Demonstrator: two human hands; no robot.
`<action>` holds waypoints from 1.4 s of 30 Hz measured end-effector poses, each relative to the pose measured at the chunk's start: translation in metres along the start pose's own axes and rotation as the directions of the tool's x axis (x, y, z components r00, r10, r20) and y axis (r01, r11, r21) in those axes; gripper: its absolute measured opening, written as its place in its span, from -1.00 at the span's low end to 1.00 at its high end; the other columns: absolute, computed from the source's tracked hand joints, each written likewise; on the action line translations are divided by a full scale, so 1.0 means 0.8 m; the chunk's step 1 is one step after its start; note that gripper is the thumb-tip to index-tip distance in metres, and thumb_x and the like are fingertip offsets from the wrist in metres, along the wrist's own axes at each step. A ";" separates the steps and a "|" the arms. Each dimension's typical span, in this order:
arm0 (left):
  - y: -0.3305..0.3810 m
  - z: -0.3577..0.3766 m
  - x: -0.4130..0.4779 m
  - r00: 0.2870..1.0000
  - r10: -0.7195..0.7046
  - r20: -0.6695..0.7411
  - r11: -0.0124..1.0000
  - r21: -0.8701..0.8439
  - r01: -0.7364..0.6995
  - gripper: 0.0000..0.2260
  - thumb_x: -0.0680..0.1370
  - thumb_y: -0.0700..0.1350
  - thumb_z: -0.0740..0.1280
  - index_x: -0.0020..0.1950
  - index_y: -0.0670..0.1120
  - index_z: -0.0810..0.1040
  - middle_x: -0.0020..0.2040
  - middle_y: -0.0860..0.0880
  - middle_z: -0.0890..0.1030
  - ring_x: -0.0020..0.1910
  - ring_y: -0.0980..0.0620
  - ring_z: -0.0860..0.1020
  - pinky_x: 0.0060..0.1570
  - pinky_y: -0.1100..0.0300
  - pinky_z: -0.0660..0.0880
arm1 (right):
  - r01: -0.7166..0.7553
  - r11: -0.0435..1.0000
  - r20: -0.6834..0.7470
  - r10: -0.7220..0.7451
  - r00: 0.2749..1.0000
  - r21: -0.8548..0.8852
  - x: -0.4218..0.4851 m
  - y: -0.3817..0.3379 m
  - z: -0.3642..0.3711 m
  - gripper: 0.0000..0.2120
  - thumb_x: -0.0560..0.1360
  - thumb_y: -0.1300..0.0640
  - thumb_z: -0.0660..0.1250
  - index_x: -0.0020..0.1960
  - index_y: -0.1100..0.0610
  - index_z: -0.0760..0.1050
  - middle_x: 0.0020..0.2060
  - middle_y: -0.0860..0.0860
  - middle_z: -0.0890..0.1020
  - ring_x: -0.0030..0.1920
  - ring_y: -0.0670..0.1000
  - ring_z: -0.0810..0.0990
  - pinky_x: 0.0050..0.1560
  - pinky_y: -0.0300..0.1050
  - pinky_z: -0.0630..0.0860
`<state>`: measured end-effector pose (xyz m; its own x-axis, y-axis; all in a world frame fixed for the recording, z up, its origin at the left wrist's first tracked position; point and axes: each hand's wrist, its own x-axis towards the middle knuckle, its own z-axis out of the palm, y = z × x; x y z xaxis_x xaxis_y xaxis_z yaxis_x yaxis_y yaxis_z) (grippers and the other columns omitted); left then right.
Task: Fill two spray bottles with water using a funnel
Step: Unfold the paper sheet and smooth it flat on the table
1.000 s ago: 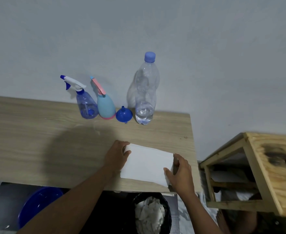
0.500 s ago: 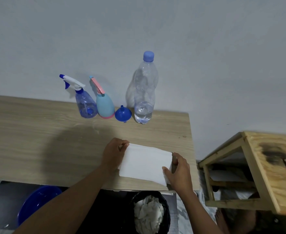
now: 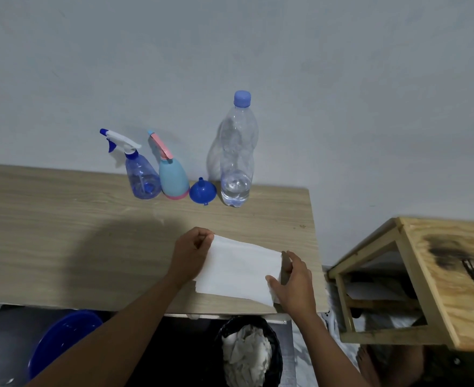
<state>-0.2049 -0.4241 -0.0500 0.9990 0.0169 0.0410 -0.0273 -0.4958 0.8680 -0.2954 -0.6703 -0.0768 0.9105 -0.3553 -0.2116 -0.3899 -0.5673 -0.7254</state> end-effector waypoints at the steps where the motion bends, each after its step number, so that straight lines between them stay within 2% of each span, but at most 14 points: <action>1: 0.001 -0.001 0.001 1.000 0.005 -0.004 1.000 0.005 -0.005 -0.88 0.53 -0.26 0.39 -0.19 -0.11 0.60 -0.19 0.13 0.64 -0.20 0.24 0.57 -0.18 0.39 0.42 | -0.005 1.000 -0.001 0.005 1.000 0.006 0.000 -0.001 0.000 -0.28 0.40 0.04 0.53 0.47 -0.02 0.30 0.30 0.00 0.47 0.31 0.06 0.39 0.24 -0.02 0.43; 4: 0.002 -0.004 0.003 1.000 -0.009 0.021 1.000 0.012 0.009 -0.87 0.49 -0.29 0.40 -0.22 -0.11 0.56 -0.27 0.12 0.59 -0.30 0.19 0.53 -0.21 0.29 0.41 | -0.016 1.000 -0.002 0.016 1.000 0.027 0.000 -0.003 -0.001 -0.27 0.40 0.06 0.54 0.48 -0.03 0.29 0.32 0.03 0.46 0.32 0.08 0.40 0.28 0.03 0.45; 8: 0.006 -0.008 -0.002 0.997 -0.002 0.078 0.998 0.060 -0.003 -0.84 0.44 -0.31 0.44 -0.13 -0.05 0.63 -0.44 0.24 0.50 -0.39 0.23 0.46 -0.30 0.45 0.35 | -0.018 1.000 0.004 0.018 1.000 0.016 -0.002 -0.005 -0.002 -0.26 0.40 0.06 0.53 0.49 -0.03 0.27 0.31 0.04 0.47 0.33 0.09 0.40 0.29 0.05 0.45; 11: 0.009 -0.009 -0.004 0.997 -0.010 0.071 0.999 0.048 0.007 -0.88 0.41 -0.27 0.51 -0.15 -0.06 0.67 -0.45 0.30 0.50 -0.41 0.24 0.45 -0.30 0.46 0.34 | -0.011 1.000 0.004 0.011 1.000 0.004 -0.001 -0.003 0.000 -0.26 0.40 0.04 0.53 0.48 -0.07 0.27 0.31 0.03 0.48 0.32 0.10 0.41 0.28 0.06 0.46; 15: 0.022 -0.011 -0.008 0.998 -0.053 0.041 0.995 -0.078 0.056 -0.89 0.41 -0.28 0.53 -0.14 -0.12 0.66 -0.38 0.18 0.57 -0.37 0.26 0.49 -0.27 0.47 0.42 | 0.024 0.999 0.024 -0.024 0.999 -0.037 0.001 0.000 0.001 -0.29 0.41 0.04 0.52 0.46 -0.16 0.26 0.22 -0.02 0.44 0.26 0.06 0.40 0.24 0.04 0.46; 20: 0.034 -0.017 -0.009 0.980 -0.103 0.169 0.962 -0.235 0.141 -0.72 0.43 -0.42 0.43 0.04 -0.12 0.62 -0.33 0.11 0.64 -0.35 0.21 0.52 -0.25 0.37 0.48 | 0.046 0.996 0.056 -0.042 0.998 -0.080 0.003 -0.003 0.002 -0.30 0.40 0.09 0.51 0.44 -0.17 0.29 0.14 -0.09 0.35 0.24 0.07 0.45 0.24 0.09 0.48; 23: 0.035 -0.018 -0.009 0.970 -0.109 0.217 0.966 -0.208 0.155 -0.79 0.44 -0.38 0.42 -0.05 -0.11 0.65 -0.44 0.18 0.57 -0.42 0.26 0.45 -0.30 0.43 0.40 | 0.048 0.995 0.045 -0.044 0.998 -0.092 0.004 -0.002 0.005 -0.40 0.39 0.07 0.49 0.35 -0.18 0.36 0.16 -0.10 0.36 0.21 0.06 0.48 0.23 0.12 0.47; 24: 0.035 -0.018 -0.009 0.969 -0.115 0.220 0.964 -0.212 0.163 -0.83 0.42 -0.32 0.43 -0.11 -0.06 0.67 -0.42 0.16 0.57 -0.39 0.24 0.45 -0.27 0.40 0.39 | 0.048 0.995 0.036 -0.045 0.998 -0.085 0.005 -0.001 0.006 -0.45 0.39 0.06 0.48 0.31 -0.18 0.38 0.16 -0.11 0.36 0.19 0.05 0.49 0.21 0.13 0.48; 26: 0.030 -0.018 -0.007 0.967 -0.145 0.208 0.952 -0.235 0.194 -0.90 0.36 -0.19 0.43 -0.21 0.00 0.69 -0.29 -0.06 0.61 -0.26 0.09 0.49 -0.17 0.24 0.41 | 0.057 0.997 0.011 -0.057 0.998 -0.046 0.005 0.001 0.008 -0.58 0.42 0.02 0.44 0.22 -0.19 0.41 0.13 -0.15 0.37 0.13 0.01 0.52 0.17 0.12 0.50; 29: 0.028 -0.020 -0.009 0.957 -0.180 0.227 0.934 -0.265 0.239 -0.87 0.41 -0.24 0.44 -0.24 -0.02 0.71 -0.16 -0.20 0.68 -0.20 0.05 0.54 -0.12 0.19 0.44 | 0.094 0.994 -0.057 -0.092 0.994 0.047 0.007 -0.002 0.008 -0.78 0.50 0.09 0.37 0.07 -0.17 0.46 0.08 -0.15 0.43 0.03 -0.05 0.56 0.12 0.11 0.53; 34: 0.029 -0.018 -0.008 0.948 -0.239 0.211 0.912 -0.285 0.294 -0.87 0.49 -0.33 0.40 -0.16 -0.14 0.70 -0.21 -0.07 0.71 -0.24 0.12 0.59 -0.21 0.28 0.47 | 0.158 0.980 -0.127 -0.143 0.982 0.120 0.009 -0.003 0.004 -0.83 0.55 0.24 0.33 -0.04 -0.03 0.53 -0.01 -0.06 0.53 -0.01 -0.09 0.56 0.01 -0.11 0.50; 38: 0.021 -0.008 -0.005 0.935 -0.328 0.132 0.872 -0.338 0.353 -0.89 0.50 -0.30 0.41 -0.11 -0.12 0.69 -0.11 -0.04 0.71 -0.15 0.10 0.62 -0.12 0.28 0.50 | 0.171 0.969 -0.152 -0.144 0.978 0.180 0.006 -0.002 0.003 -0.79 0.52 0.28 0.38 -0.10 -0.04 0.55 -0.06 -0.05 0.59 -0.03 -0.14 0.58 -0.01 -0.40 0.46; 39: 0.019 -0.006 -0.005 0.933 -0.339 0.123 0.864 -0.351 0.361 -0.90 0.50 -0.29 0.42 -0.09 -0.11 0.69 -0.10 -0.03 0.70 -0.14 0.12 0.62 -0.14 0.33 0.50 | 0.156 0.965 -0.152 -0.125 0.980 0.209 0.005 -0.002 0.003 -0.77 0.52 0.28 0.39 -0.11 -0.07 0.55 -0.07 -0.05 0.62 -0.04 -0.15 0.59 -0.03 -0.41 0.45; 42: 0.017 -0.004 -0.003 0.932 -0.349 0.097 0.856 -0.371 0.359 -0.91 0.52 -0.26 0.42 -0.03 -0.11 0.69 -0.09 -0.01 0.70 -0.19 0.23 0.62 -0.26 0.46 0.47 | 0.126 0.950 -0.157 -0.083 0.984 0.285 0.004 -0.001 0.003 -0.79 0.52 0.23 0.41 -0.10 -0.10 0.58 -0.08 -0.07 0.67 -0.03 -0.13 0.62 0.00 -0.25 0.52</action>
<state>-0.2078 -0.4284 -0.0369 0.9441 0.1040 -0.3128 0.3226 -0.0967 0.9416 -0.2914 -0.6690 -0.0785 0.9069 -0.4188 -0.0454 -0.2169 -0.3717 -0.9027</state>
